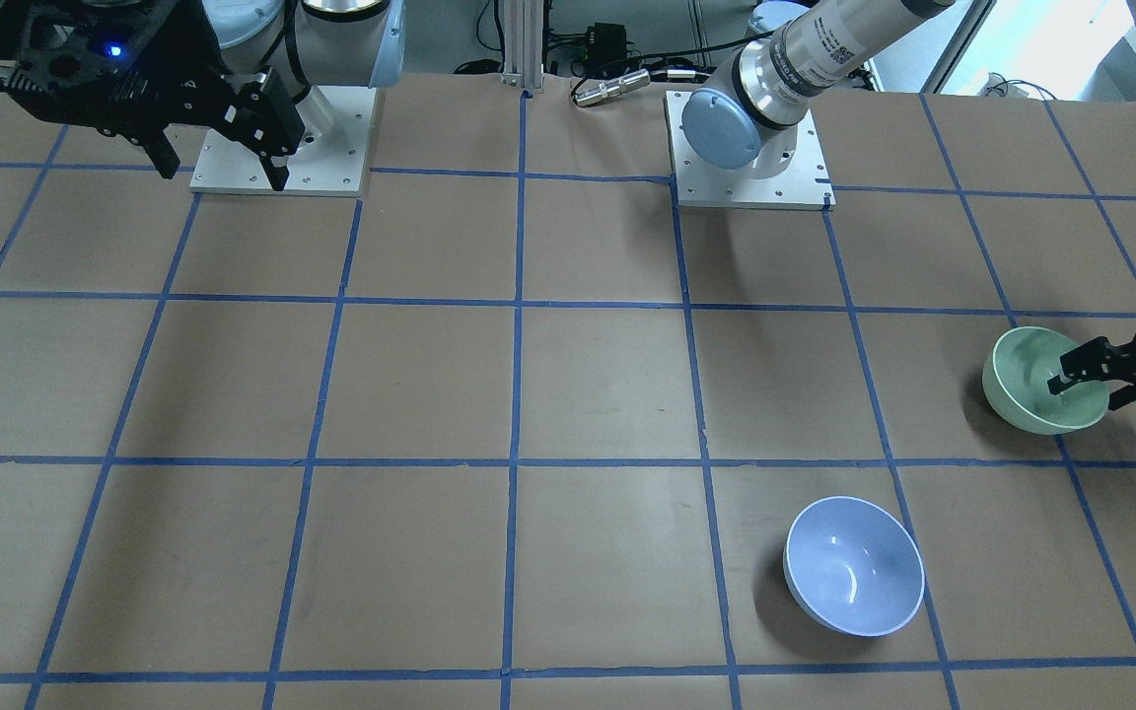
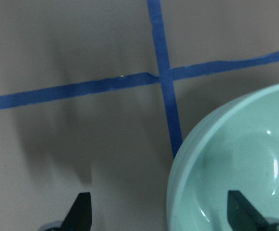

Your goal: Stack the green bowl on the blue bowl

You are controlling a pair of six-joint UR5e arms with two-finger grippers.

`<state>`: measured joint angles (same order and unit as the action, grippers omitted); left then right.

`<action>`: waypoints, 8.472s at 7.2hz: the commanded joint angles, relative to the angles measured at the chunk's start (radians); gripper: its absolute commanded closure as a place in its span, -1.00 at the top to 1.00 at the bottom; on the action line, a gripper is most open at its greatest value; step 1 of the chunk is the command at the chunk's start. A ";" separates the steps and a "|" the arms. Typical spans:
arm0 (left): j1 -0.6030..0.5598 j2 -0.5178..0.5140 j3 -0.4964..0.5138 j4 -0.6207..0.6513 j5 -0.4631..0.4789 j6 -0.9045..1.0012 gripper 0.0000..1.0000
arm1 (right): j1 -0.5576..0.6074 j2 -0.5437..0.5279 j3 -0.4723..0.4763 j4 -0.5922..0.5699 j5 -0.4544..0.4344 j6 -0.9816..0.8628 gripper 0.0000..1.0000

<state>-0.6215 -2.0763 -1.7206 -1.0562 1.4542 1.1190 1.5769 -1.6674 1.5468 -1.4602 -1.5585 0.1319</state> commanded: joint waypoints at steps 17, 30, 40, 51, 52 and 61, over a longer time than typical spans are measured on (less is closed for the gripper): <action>-0.003 0.028 -0.025 -0.014 0.003 -0.010 -1.00 | 0.000 0.000 -0.001 0.000 0.000 0.000 1.00; -0.411 0.167 0.222 -0.314 -0.095 -0.537 -1.00 | 0.000 0.000 0.001 0.000 0.000 0.000 1.00; -0.596 -0.071 0.366 -0.209 -0.199 -0.841 -1.00 | 0.000 0.000 0.001 0.000 0.000 0.000 1.00; -0.593 -0.056 0.328 -0.220 -0.112 -0.823 0.83 | 0.000 0.000 -0.001 0.000 0.000 0.000 1.00; -0.602 -0.030 0.338 -0.231 -0.110 -0.837 0.84 | 0.000 0.000 -0.001 0.000 0.000 0.000 1.00; -0.934 0.391 0.271 -0.479 0.119 -1.048 1.00 | 0.000 0.000 0.001 0.000 0.000 0.000 1.00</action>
<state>-1.5138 -1.7565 -1.4023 -1.5158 1.5338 0.0756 1.5769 -1.6674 1.5465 -1.4601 -1.5581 0.1319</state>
